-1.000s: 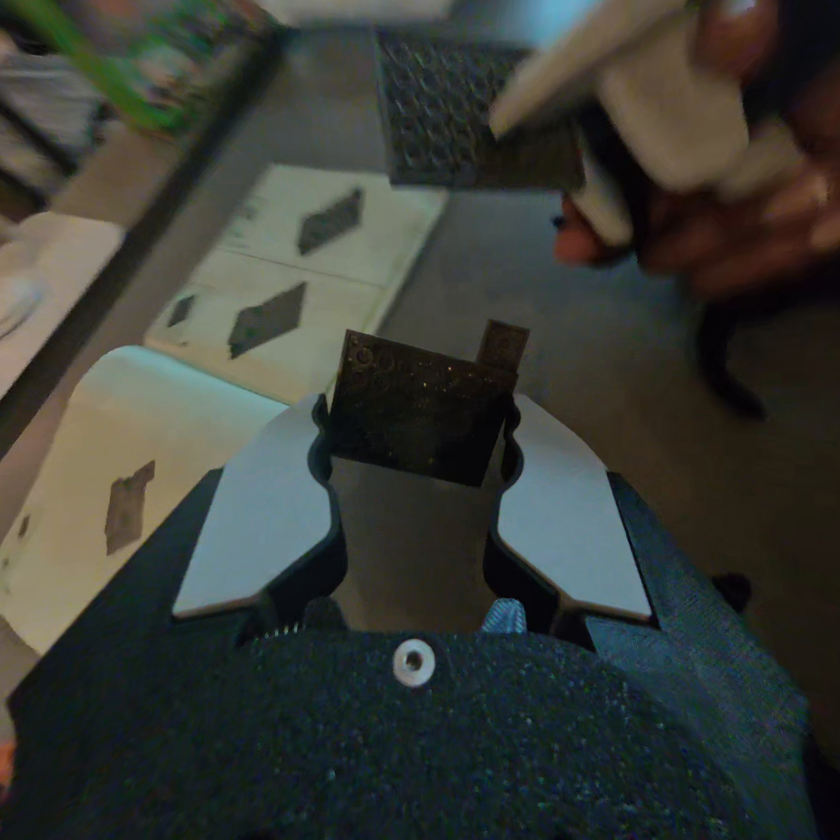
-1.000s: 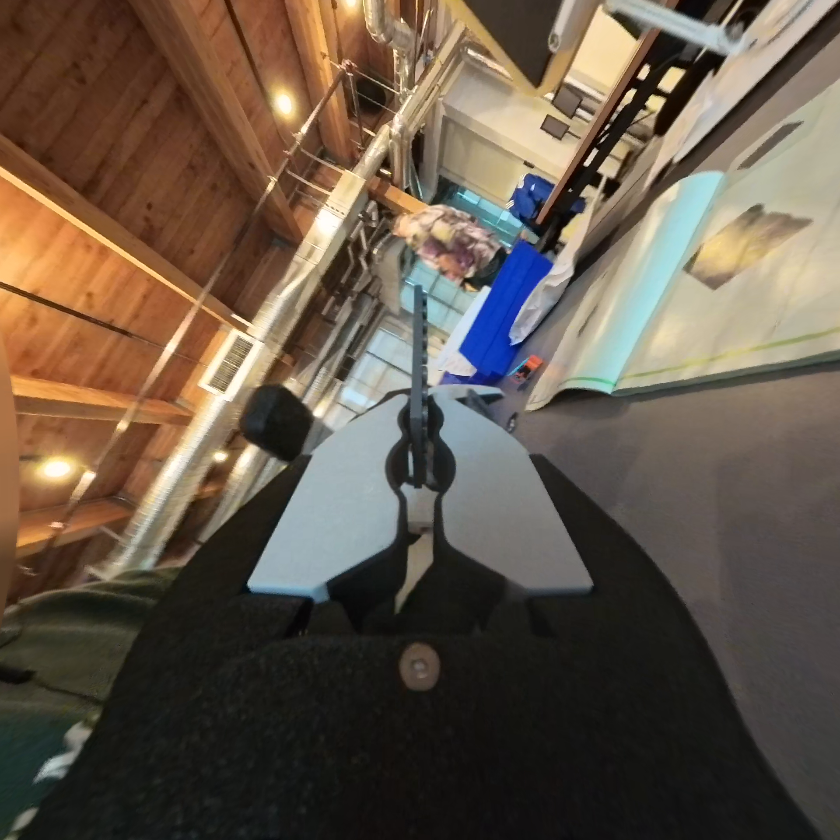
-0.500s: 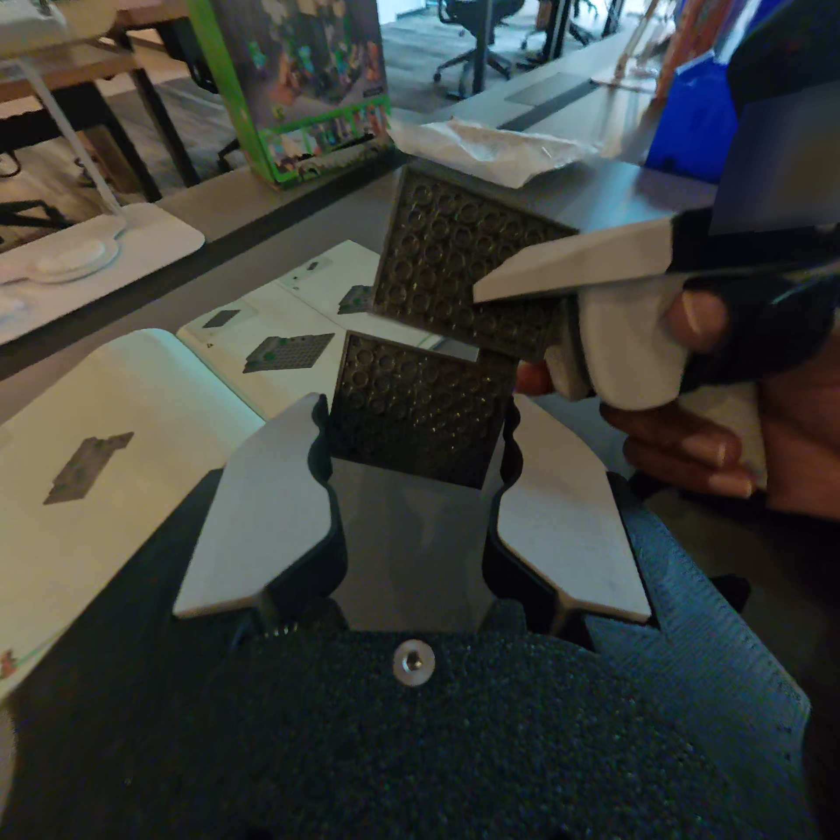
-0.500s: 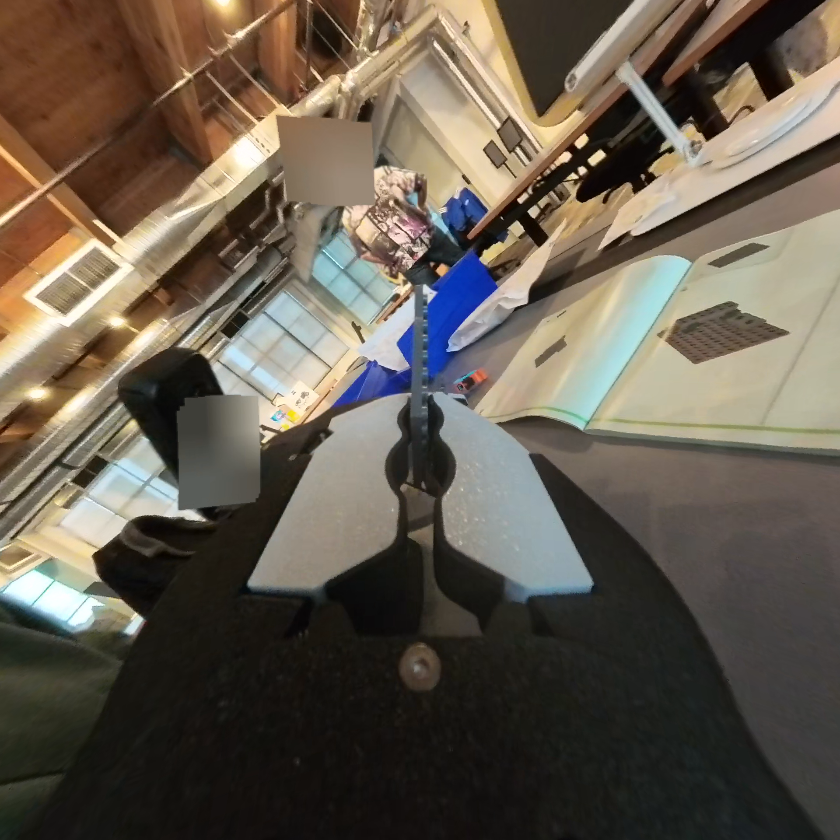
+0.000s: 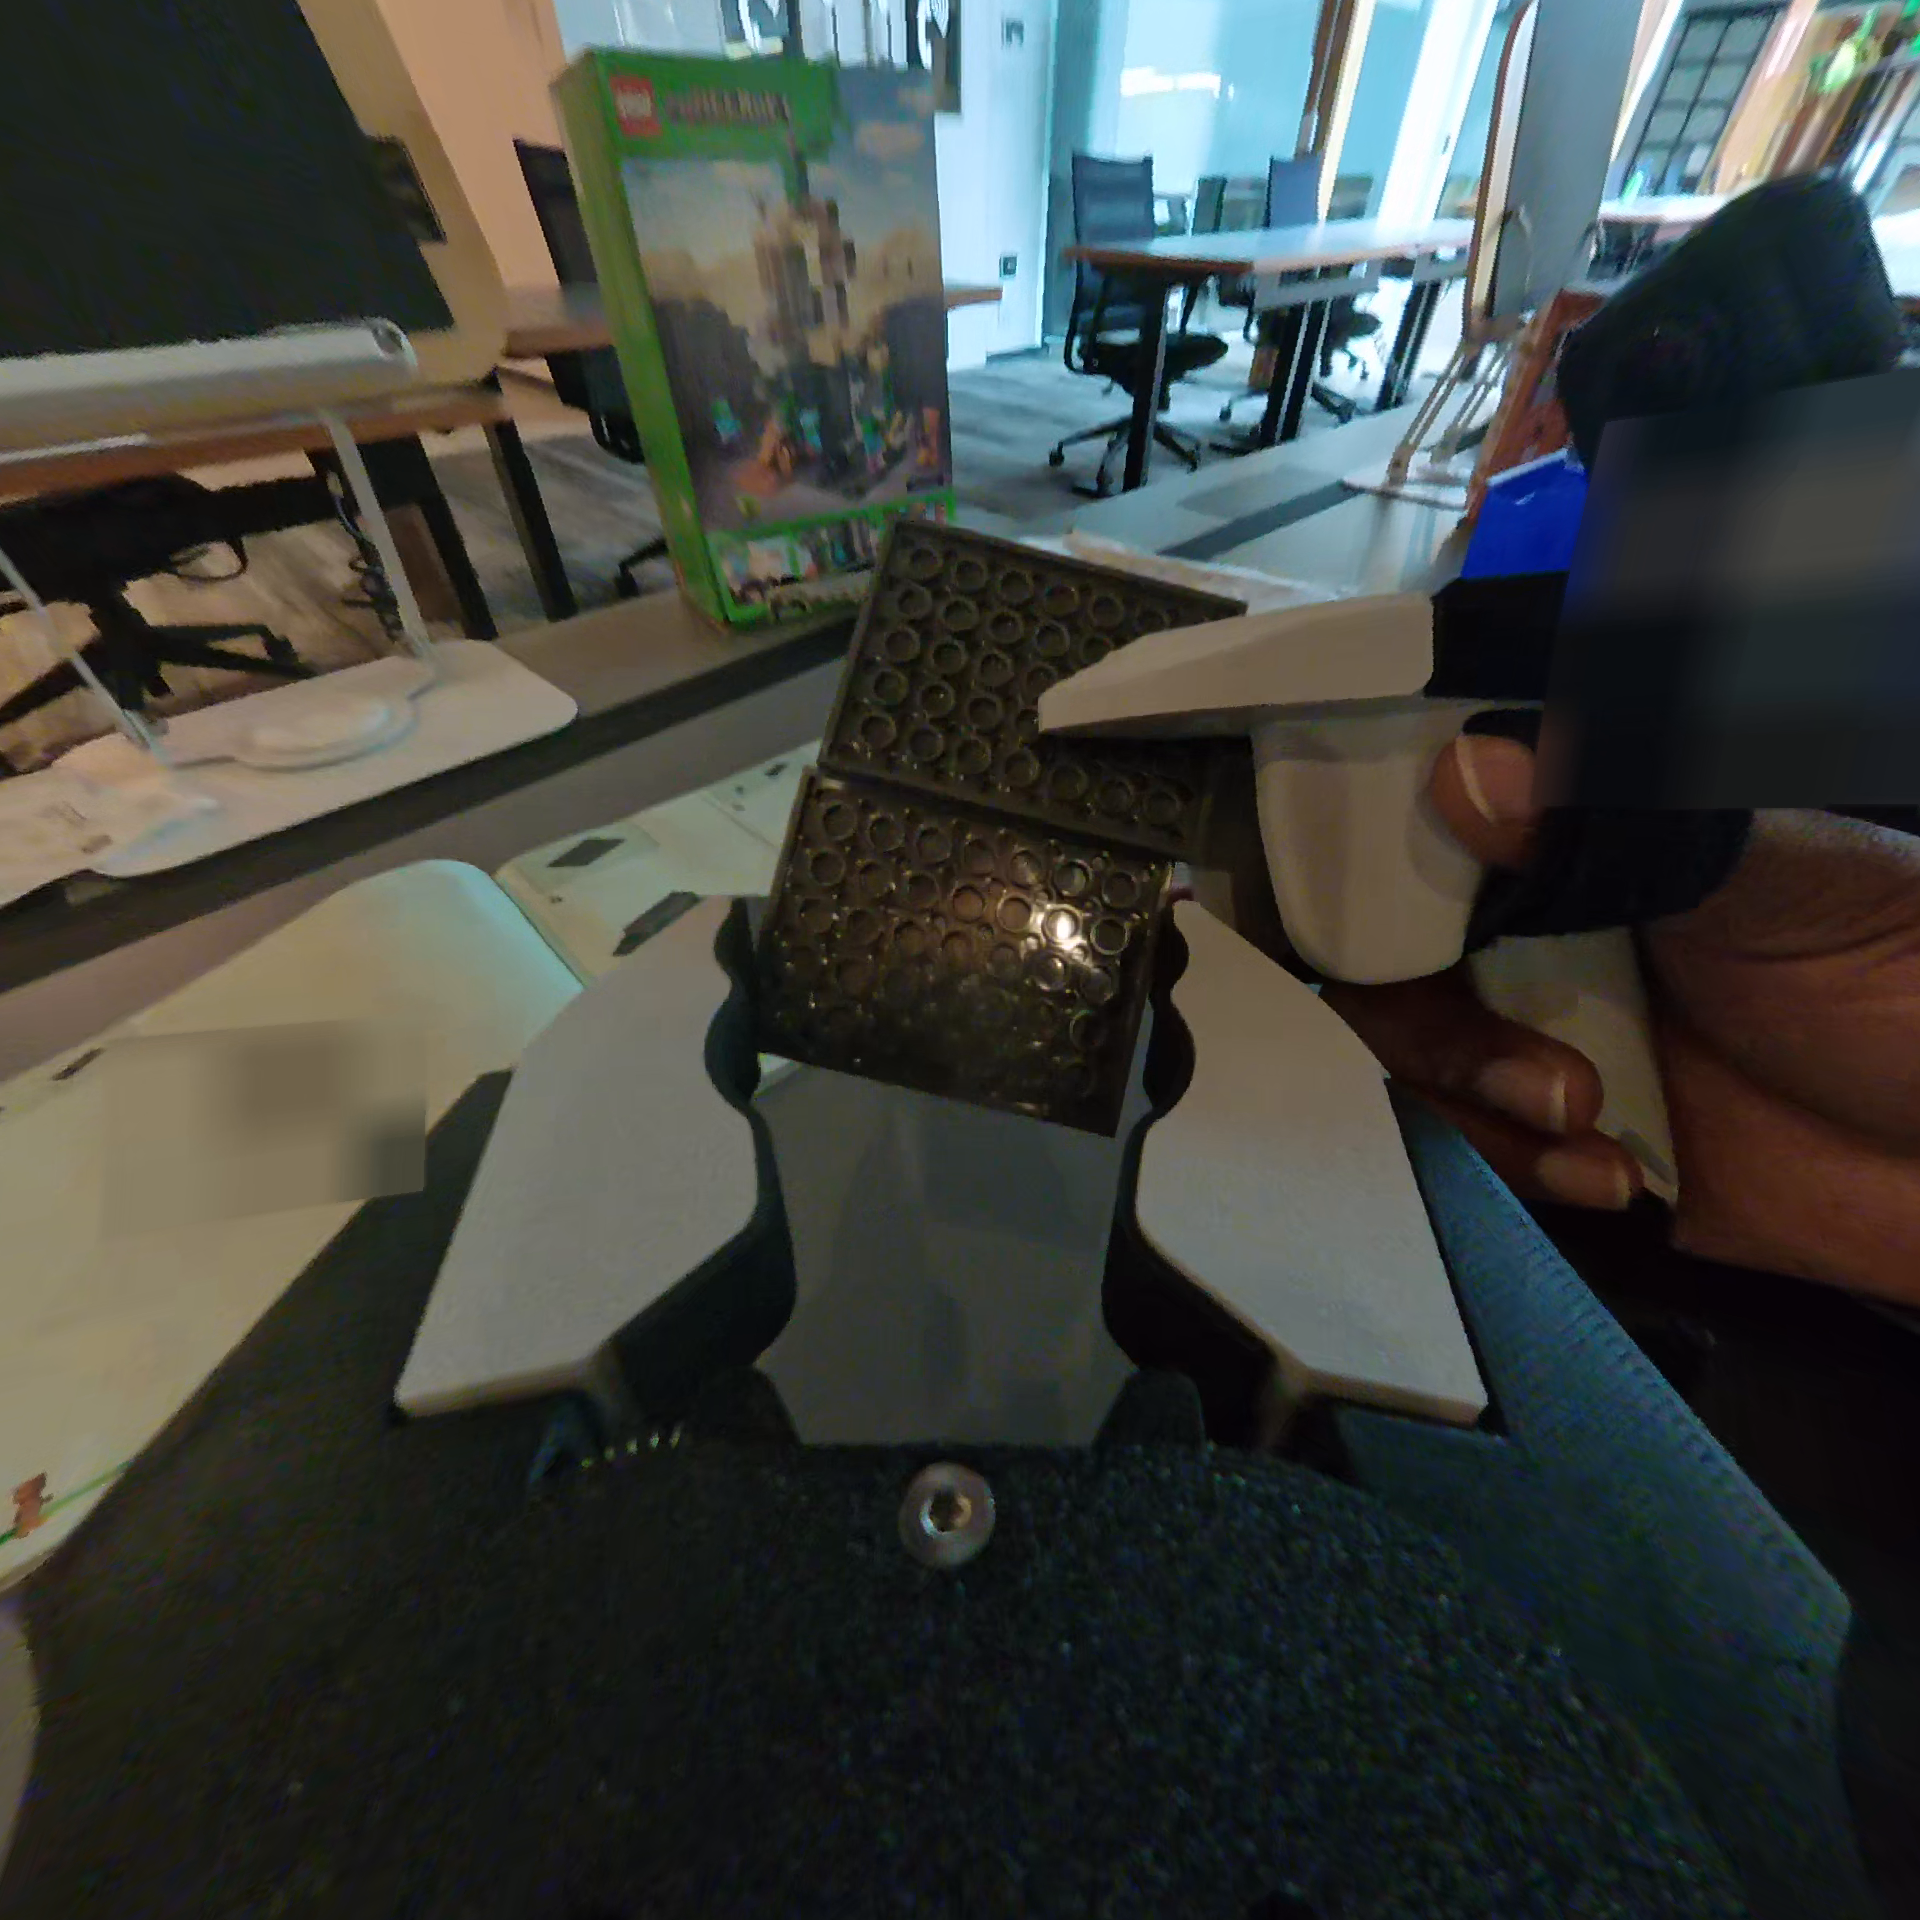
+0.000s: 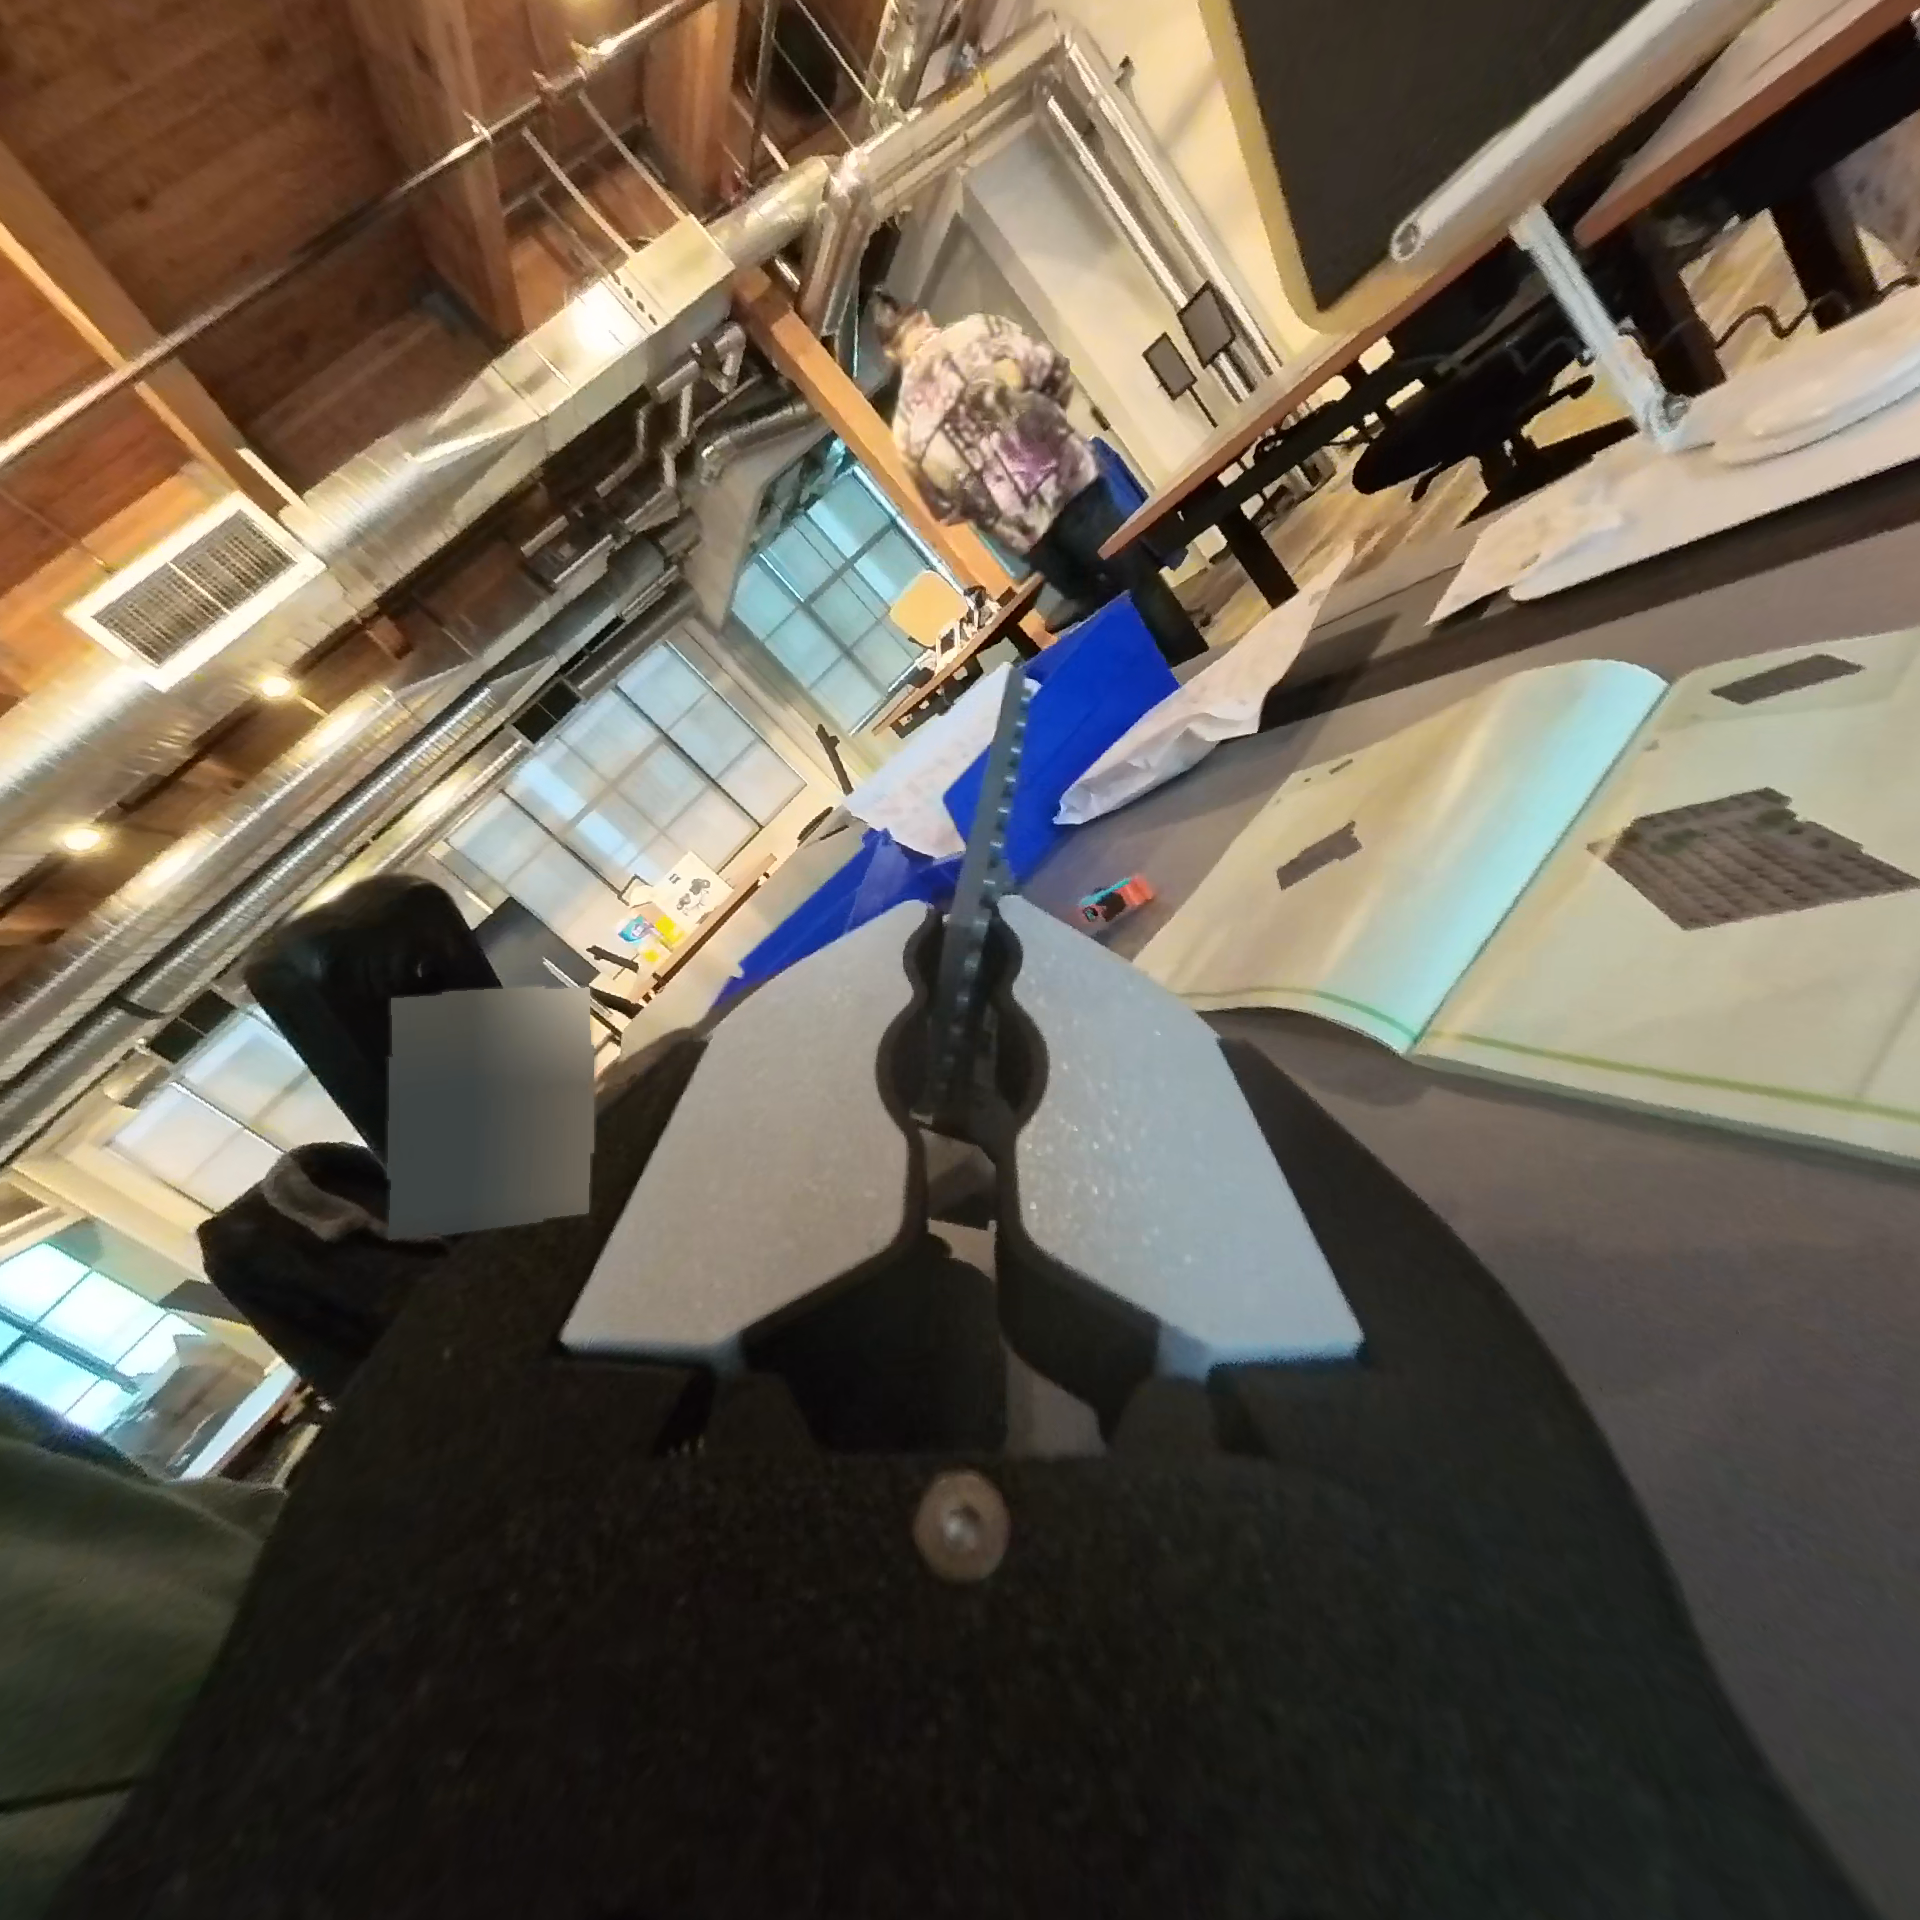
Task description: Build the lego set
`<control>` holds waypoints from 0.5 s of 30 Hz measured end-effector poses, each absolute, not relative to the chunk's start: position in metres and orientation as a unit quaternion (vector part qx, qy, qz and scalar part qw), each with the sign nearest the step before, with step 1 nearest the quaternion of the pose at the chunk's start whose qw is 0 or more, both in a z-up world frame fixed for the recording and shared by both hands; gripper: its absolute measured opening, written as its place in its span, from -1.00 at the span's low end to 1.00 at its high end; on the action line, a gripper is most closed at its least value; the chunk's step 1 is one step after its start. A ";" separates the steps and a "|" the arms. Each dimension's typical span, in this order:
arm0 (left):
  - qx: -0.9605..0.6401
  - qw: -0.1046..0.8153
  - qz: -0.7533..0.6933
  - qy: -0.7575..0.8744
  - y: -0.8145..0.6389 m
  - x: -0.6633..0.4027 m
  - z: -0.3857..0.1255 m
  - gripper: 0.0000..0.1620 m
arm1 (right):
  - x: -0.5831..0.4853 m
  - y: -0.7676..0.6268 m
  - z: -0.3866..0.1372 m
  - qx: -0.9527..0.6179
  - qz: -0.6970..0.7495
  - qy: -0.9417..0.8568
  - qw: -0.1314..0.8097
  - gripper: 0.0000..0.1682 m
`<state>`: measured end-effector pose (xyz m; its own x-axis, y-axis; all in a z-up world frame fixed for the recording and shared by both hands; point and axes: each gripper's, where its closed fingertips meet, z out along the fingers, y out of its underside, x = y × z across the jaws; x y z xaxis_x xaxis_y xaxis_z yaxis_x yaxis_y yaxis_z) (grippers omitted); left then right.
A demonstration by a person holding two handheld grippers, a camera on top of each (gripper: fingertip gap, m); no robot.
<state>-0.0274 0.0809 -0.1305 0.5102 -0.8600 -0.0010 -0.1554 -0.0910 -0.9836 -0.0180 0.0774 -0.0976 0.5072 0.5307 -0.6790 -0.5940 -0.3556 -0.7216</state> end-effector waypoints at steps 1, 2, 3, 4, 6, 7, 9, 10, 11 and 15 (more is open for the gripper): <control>-0.664 0.562 -0.317 0.377 0.081 -0.028 -0.128 -0.10 | -0.018 0.077 -0.096 -0.654 0.499 0.025 0.567 -0.92; -0.661 0.565 -0.319 0.376 0.080 -0.028 -0.127 -0.10 | -0.019 0.076 -0.094 -0.652 0.502 0.026 0.567 -0.92; -0.658 0.568 -0.321 0.376 0.079 -0.029 -0.125 -0.10 | -0.019 0.076 -0.093 -0.651 0.503 0.025 0.568 -0.91; -0.654 0.573 -0.322 0.374 0.078 -0.029 -0.123 -0.10 | -0.019 0.075 -0.091 -0.649 0.503 0.023 0.570 -0.91; -0.648 0.580 -0.328 0.370 0.076 -0.029 -0.118 -0.10 | -0.020 0.073 -0.085 -0.643 0.505 0.018 0.576 -0.91; -0.644 0.583 -0.332 0.368 0.076 -0.030 -0.115 -0.10 | -0.021 0.073 -0.083 -0.640 0.505 0.016 0.579 -0.91; -0.637 0.590 -0.337 0.364 0.074 -0.030 -0.110 -0.10 | -0.022 0.071 -0.077 -0.636 0.504 0.009 0.584 -0.90; -0.633 0.594 -0.340 0.363 0.073 -0.031 -0.107 -0.10 | -0.022 0.070 -0.074 -0.634 0.504 0.005 0.587 -0.90; -0.629 0.597 -0.342 0.362 0.072 -0.031 -0.105 -0.10 | -0.022 0.069 -0.071 -0.633 0.503 0.000 0.589 -0.90; -0.614 0.611 -0.352 0.355 0.067 -0.032 -0.094 -0.10 | -0.024 0.065 -0.062 -0.634 0.492 -0.018 0.596 -0.88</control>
